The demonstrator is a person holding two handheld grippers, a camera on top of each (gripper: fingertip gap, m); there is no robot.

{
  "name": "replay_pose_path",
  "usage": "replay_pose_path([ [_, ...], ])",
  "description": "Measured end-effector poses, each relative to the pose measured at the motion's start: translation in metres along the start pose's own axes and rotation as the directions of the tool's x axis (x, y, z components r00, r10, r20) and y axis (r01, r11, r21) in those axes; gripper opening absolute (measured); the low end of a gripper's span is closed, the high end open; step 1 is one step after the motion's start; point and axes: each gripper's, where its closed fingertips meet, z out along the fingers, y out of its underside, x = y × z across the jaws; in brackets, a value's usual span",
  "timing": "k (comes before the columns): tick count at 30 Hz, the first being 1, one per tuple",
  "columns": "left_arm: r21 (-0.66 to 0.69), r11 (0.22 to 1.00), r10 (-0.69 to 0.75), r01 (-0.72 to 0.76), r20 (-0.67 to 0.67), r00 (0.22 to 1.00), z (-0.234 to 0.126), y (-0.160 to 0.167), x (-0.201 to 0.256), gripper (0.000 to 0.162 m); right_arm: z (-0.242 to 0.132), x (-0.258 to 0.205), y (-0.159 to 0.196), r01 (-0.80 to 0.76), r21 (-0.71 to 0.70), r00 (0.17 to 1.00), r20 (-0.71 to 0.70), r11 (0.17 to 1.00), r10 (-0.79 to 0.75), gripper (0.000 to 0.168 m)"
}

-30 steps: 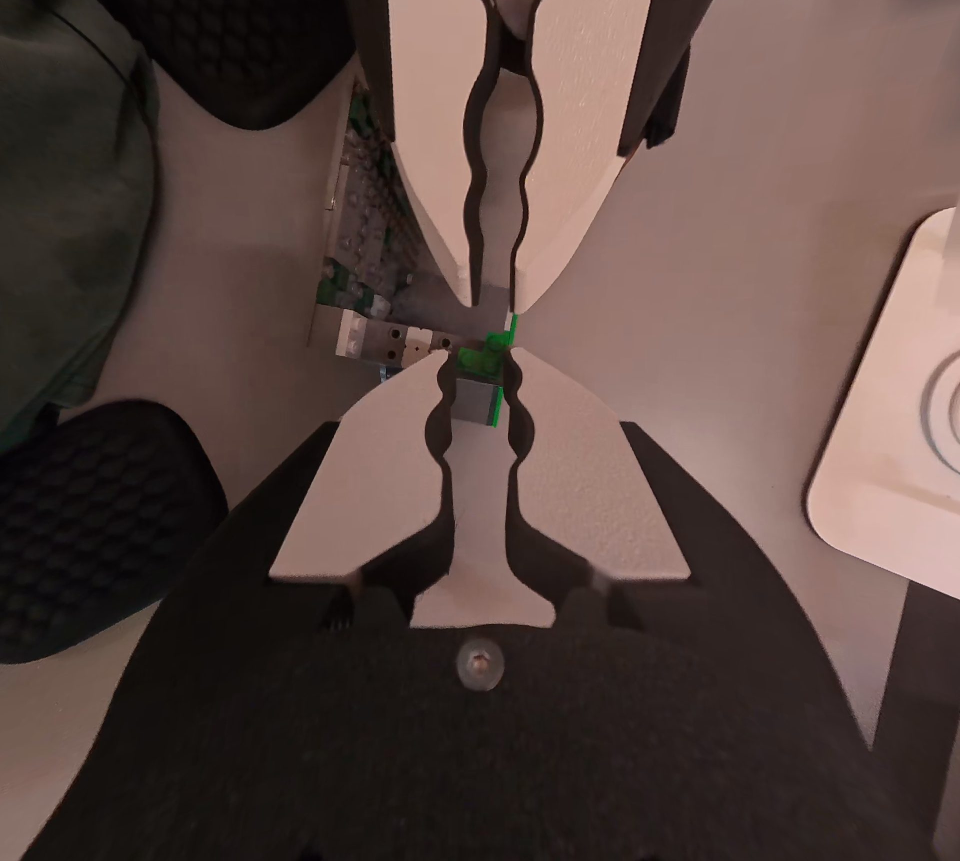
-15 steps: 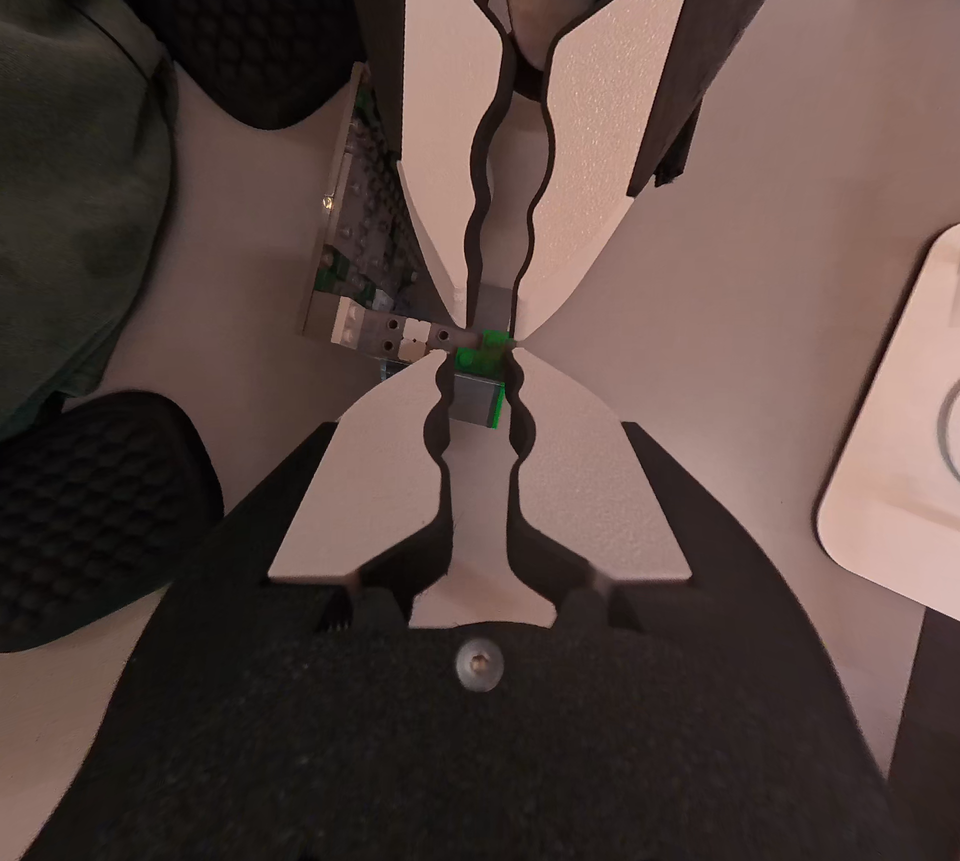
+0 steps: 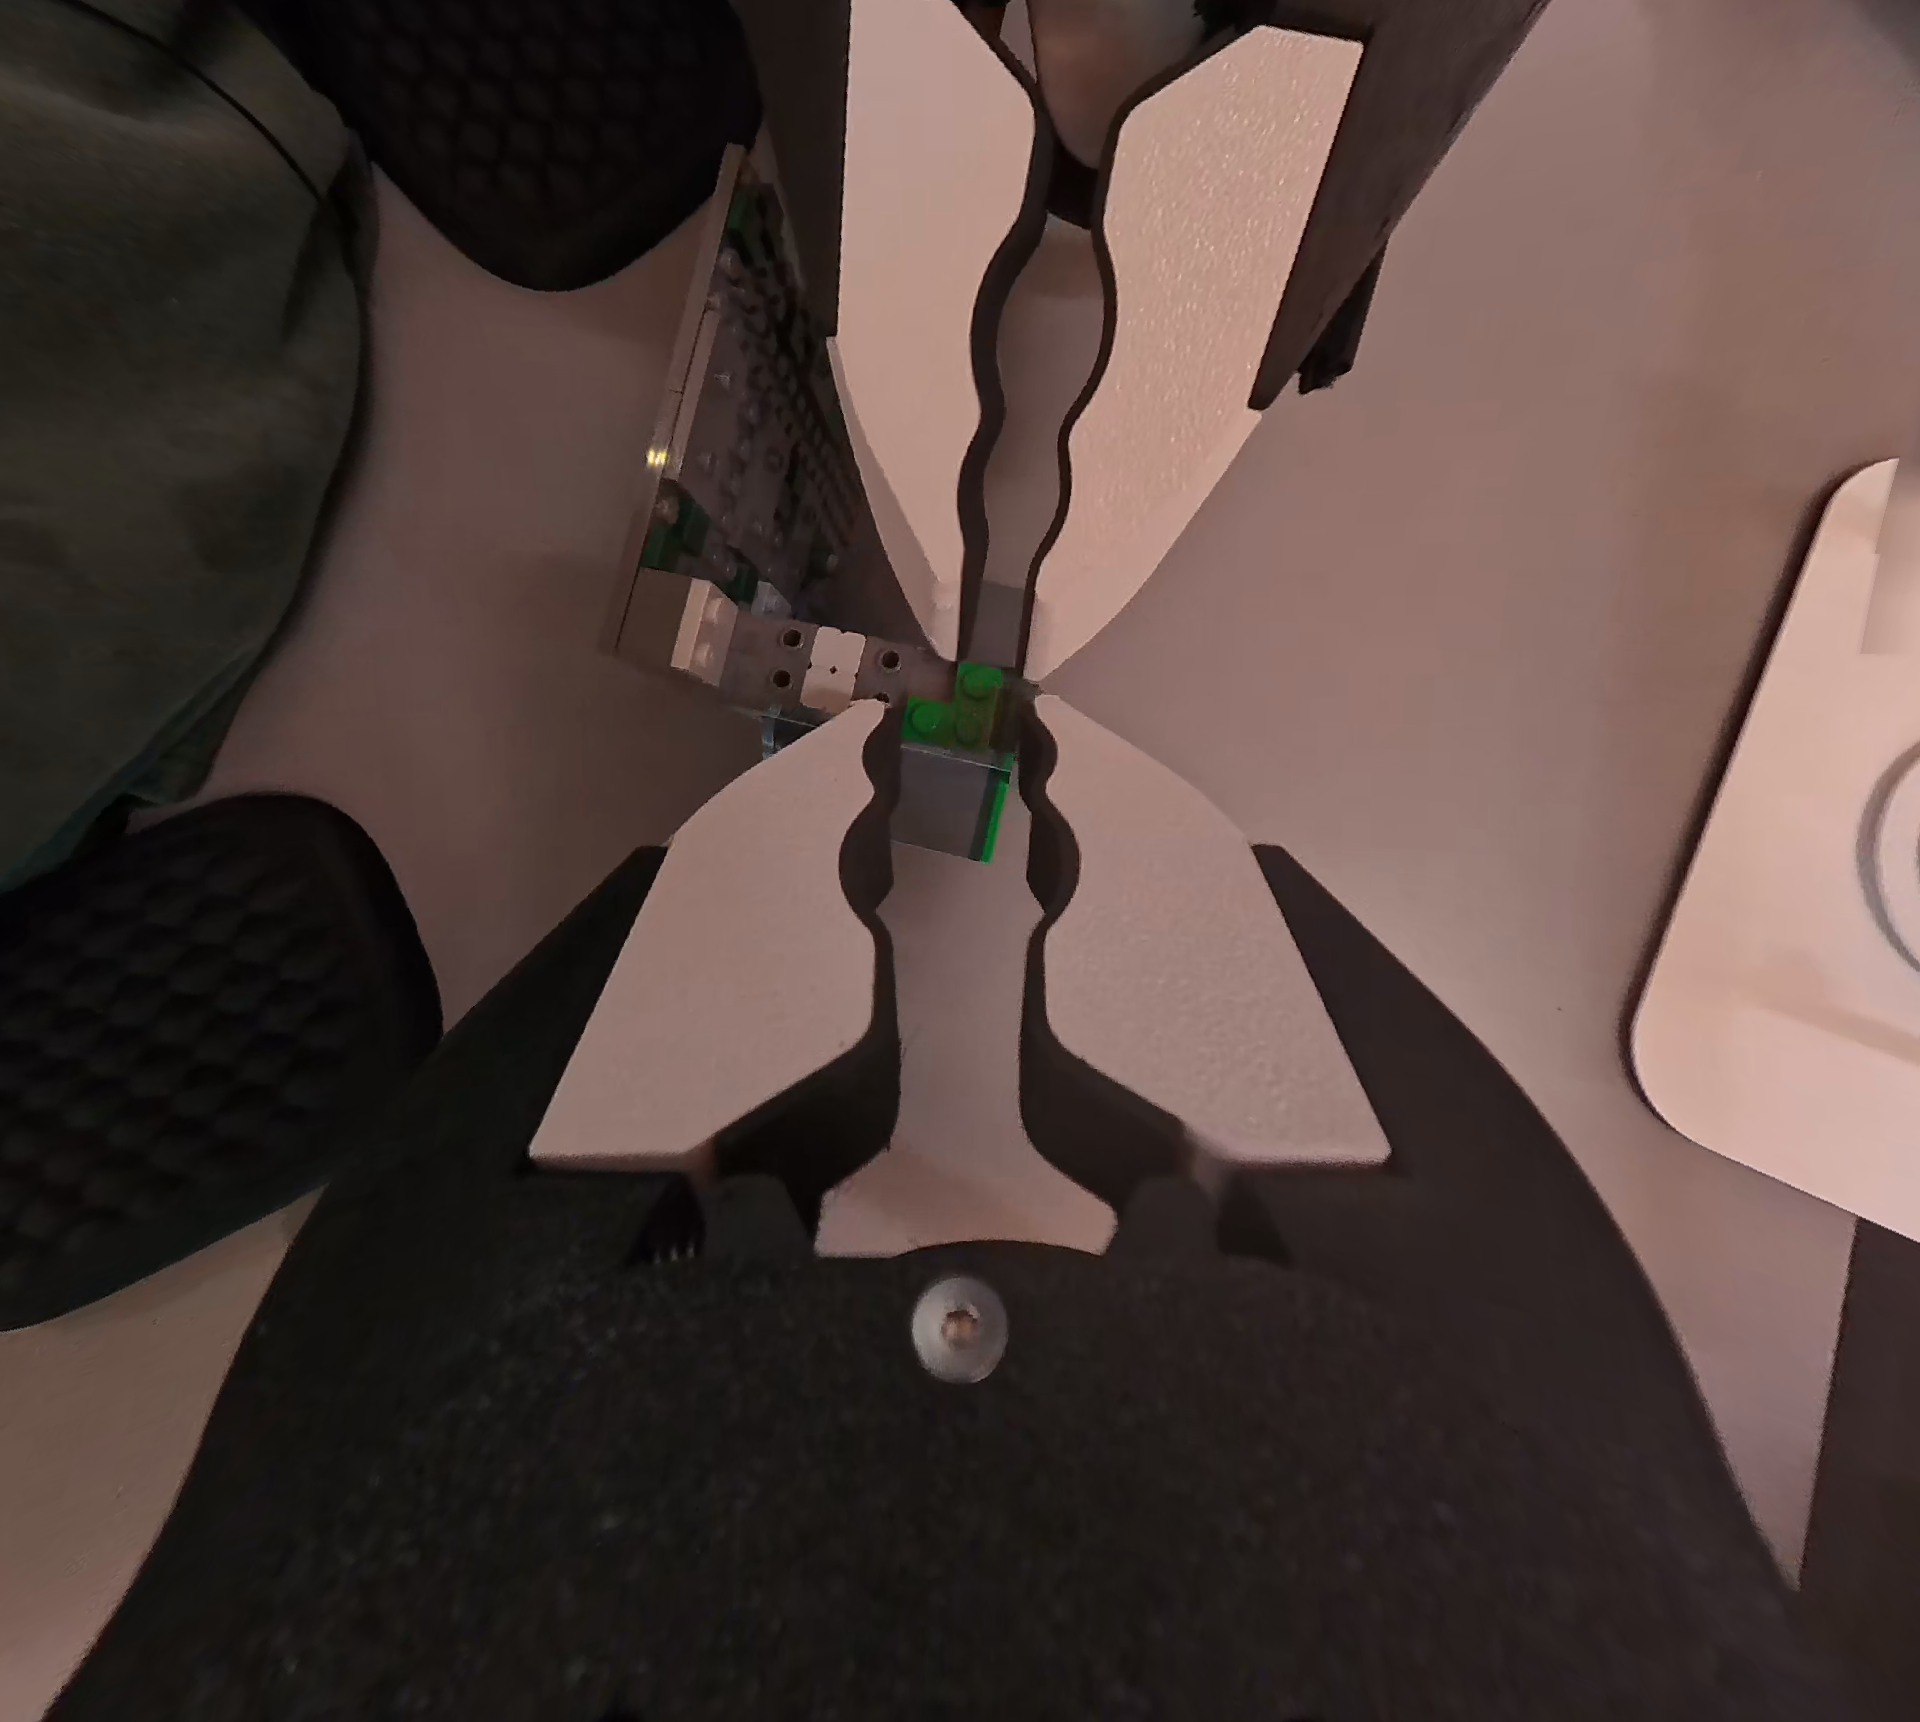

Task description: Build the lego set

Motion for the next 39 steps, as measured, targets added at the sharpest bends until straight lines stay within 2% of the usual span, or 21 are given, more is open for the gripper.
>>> replay_pose_path([
  [14,-0.016,1.0,0.014,-0.014,-0.003,1.0,-0.002,-0.001,0.003,0.011,0.003,0.001,0.0,-0.016,0.048,1.0,-0.008,0.999,0.017,0.015],
  [24,-0.034,0.999,0.003,-0.003,-0.008,1.0,0.001,-0.001,-0.001,0.008,0.004,0.002,-0.001,-0.1,0.062,0.995,0.002,0.993,0.1,0.015],
  [32,-0.049,0.999,-0.018,0.017,-0.016,1.0,0.001,-0.001,-0.001,0.008,-0.003,0.005,-0.004,-0.101,0.091,0.994,-0.024,0.991,0.103,0.016],
  [36,-0.051,0.999,-0.019,0.018,-0.015,1.0,0.001,-0.001,-0.001,0.008,-0.005,0.011,-0.003,-0.177,0.118,0.982,-0.038,0.977,0.183,0.018],
  [39,-0.033,0.999,-0.015,0.015,-0.017,1.0,-0.002,-0.003,0.001,0.012,-0.006,0.013,-0.002,-0.29,0.185,0.955,0.003,0.939,0.295,0.024],
])
